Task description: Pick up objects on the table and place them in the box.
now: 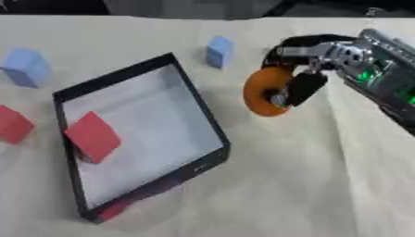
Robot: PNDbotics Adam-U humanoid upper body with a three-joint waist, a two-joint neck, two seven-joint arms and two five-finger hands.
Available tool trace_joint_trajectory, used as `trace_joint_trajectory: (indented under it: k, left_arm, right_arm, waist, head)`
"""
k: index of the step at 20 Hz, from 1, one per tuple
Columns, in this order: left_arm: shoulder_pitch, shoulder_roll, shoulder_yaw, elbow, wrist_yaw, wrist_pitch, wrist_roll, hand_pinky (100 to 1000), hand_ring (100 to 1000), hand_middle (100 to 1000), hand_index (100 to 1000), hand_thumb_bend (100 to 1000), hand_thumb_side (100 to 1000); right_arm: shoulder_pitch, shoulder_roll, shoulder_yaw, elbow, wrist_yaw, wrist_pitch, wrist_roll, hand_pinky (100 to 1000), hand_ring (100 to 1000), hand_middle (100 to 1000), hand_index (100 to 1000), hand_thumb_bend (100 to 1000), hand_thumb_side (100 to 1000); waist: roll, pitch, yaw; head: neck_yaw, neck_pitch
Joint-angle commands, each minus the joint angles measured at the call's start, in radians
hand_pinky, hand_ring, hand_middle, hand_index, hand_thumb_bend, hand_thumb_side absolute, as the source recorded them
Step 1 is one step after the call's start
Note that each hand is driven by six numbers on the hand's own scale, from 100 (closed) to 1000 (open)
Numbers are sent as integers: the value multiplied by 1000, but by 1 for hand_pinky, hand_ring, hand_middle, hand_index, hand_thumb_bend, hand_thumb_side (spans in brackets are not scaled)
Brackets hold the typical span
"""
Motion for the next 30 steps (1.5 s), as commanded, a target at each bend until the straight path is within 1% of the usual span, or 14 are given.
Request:
trace_joint_trajectory:
  k: [1,3,5,8,10,14,17,21,24,30]
  left_arm:
    - [1,32,13,-20,1,-3,5,910,853,850,893,533,776]
    - [6,36,15,-20,1,-4,7,910,853,851,894,534,775]
    - [8,38,13,-20,3,-4,5,910,854,851,895,535,775]
    - [8,39,10,-19,6,-5,3,910,854,851,895,534,774]
    - [9,39,9,-19,7,-5,1,910,854,851,895,536,774]
    - [11,40,6,-18,8,-5,-1,910,854,851,895,536,774]
    - [11,39,6,-18,7,-5,-2,910,854,851,895,536,774]
    - [8,37,6,-21,8,-5,-2,910,853,851,894,536,774]
    - [6,36,6,-24,8,-5,-2,910,852,852,894,535,775]
    - [1,31,5,-26,8,-4,-4,911,852,851,894,534,775]
  right_arm:
    - [-74,-12,-39,-121,34,1,23,818,672,531,655,149,100]
    - [-136,26,-31,-156,49,10,59,818,667,530,653,165,100]
    - [-214,95,-4,-165,63,20,102,818,668,535,659,177,100]
    - [-313,211,45,-140,98,27,155,817,669,540,664,189,100]
    - [-354,271,70,-111,124,28,172,816,670,542,667,193,100]
    - [-398,364,120,-35,164,30,186,813,671,548,672,195,100]
    - [-407,419,150,21,172,23,192,809,670,547,670,178,100]
    - [-379,484,179,106,185,3,199,807,668,546,669,158,100]
    - [-348,515,187,166,202,-19,188,804,666,544,667,147,100]
    - [-281,568,187,293,241,-75,139,801,664,544,666,128,100]
  waist:
    - [2,-40,-4]
    - [2,-46,-8]
    - [2,-54,-9]
    - [3,-62,-9]
    - [3,-65,-9]
    - [0,-67,-6]
    - [0,-65,-3]
    - [2,-60,5]
    - [4,-54,9]
    - [9,-44,17]
  head:
    - [7,12]
    - [6,13]
    - [-4,13]
    - [-26,13]
    - [-35,13]
    - [-38,13]
    - [-40,13]
    - [-44,13]
    - [-39,13]
    - [-41,13]
